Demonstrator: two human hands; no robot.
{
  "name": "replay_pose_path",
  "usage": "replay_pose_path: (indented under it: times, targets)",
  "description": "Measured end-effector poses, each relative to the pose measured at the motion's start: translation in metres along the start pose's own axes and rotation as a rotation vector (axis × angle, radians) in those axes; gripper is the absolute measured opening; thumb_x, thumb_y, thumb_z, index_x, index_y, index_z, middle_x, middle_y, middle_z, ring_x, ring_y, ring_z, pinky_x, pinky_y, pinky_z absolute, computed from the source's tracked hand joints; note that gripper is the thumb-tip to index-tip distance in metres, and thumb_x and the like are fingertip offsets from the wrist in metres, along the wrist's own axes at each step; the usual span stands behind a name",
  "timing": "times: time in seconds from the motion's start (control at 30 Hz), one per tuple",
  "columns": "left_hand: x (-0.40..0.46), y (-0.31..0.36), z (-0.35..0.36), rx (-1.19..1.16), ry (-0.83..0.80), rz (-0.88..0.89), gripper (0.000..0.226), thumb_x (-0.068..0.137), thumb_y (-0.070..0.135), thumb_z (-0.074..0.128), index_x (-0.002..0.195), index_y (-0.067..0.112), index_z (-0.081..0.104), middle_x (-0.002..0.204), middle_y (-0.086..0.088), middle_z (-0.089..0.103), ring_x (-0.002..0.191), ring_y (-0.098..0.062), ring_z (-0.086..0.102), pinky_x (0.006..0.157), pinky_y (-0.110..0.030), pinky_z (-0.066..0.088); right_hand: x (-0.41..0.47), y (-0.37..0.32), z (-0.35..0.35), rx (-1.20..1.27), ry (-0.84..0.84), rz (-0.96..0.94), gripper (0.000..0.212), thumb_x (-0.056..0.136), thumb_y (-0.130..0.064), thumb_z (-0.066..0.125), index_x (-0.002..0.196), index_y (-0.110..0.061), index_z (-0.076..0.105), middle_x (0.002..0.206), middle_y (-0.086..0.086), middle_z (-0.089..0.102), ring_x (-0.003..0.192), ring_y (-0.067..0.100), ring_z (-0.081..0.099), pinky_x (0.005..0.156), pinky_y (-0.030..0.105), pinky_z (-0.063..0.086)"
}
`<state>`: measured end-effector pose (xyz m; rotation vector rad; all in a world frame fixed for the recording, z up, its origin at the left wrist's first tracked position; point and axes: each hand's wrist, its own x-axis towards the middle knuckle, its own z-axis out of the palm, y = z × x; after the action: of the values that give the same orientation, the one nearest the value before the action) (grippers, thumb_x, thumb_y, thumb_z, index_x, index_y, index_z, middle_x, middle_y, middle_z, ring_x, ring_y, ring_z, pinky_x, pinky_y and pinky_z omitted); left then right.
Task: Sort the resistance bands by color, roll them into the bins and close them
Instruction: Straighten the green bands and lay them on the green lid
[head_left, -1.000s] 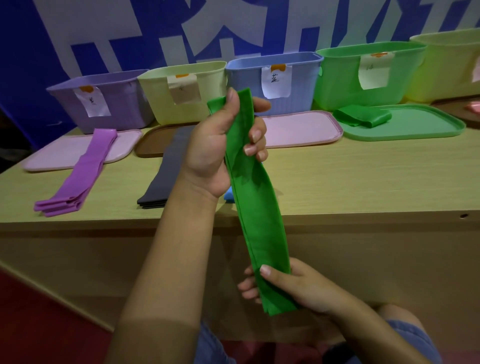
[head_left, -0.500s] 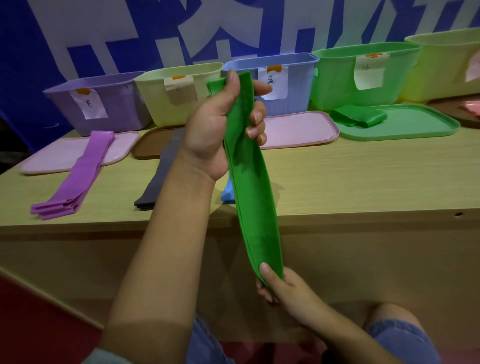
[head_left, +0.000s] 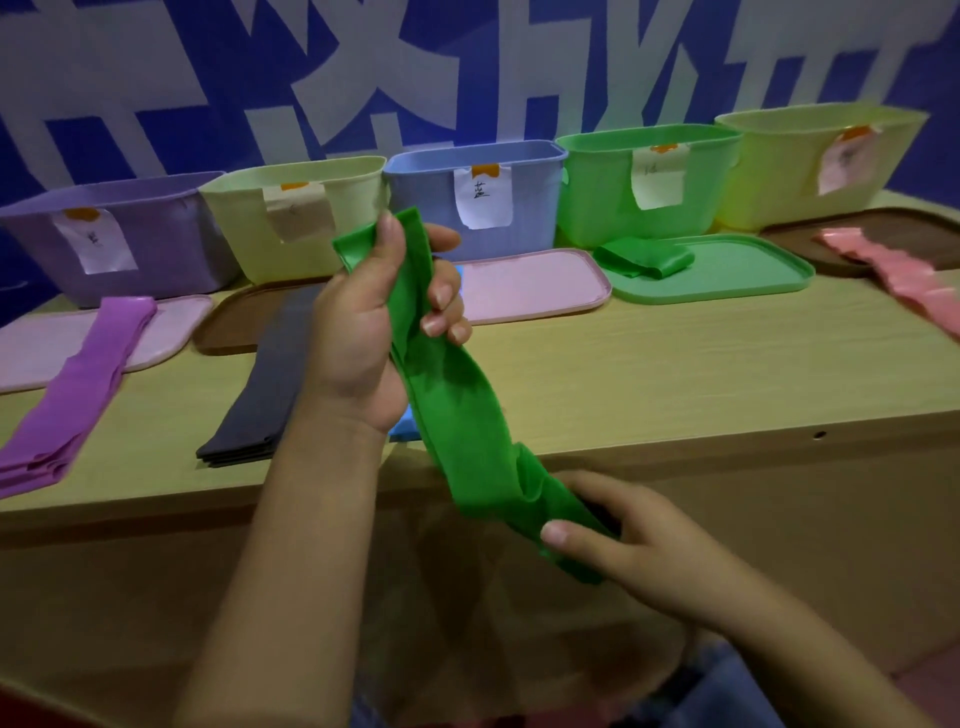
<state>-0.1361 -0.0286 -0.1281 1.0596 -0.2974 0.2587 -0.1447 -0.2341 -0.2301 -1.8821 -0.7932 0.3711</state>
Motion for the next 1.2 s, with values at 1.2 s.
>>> replay_pose_path:
  times: [1.2]
  targets:
    - [0.000, -0.030, -0.008, -0.033, 0.319, -0.100, 0.031, 0.080, 0.036, 0.052, 0.085, 0.006, 0.059, 0.051, -0.002, 0.045, 0.038, -0.010, 0.039, 0.044, -0.021, 0.042, 0.200, -0.014, -0.190, -0.333, 0.765, 0.102, 0.043, 0.086, -0.024, 0.067, 0.123, -0.009, 0.051, 0.106, 0.006, 0.056, 0.085, 0.022, 0.060, 0.074, 0.036, 0.054]
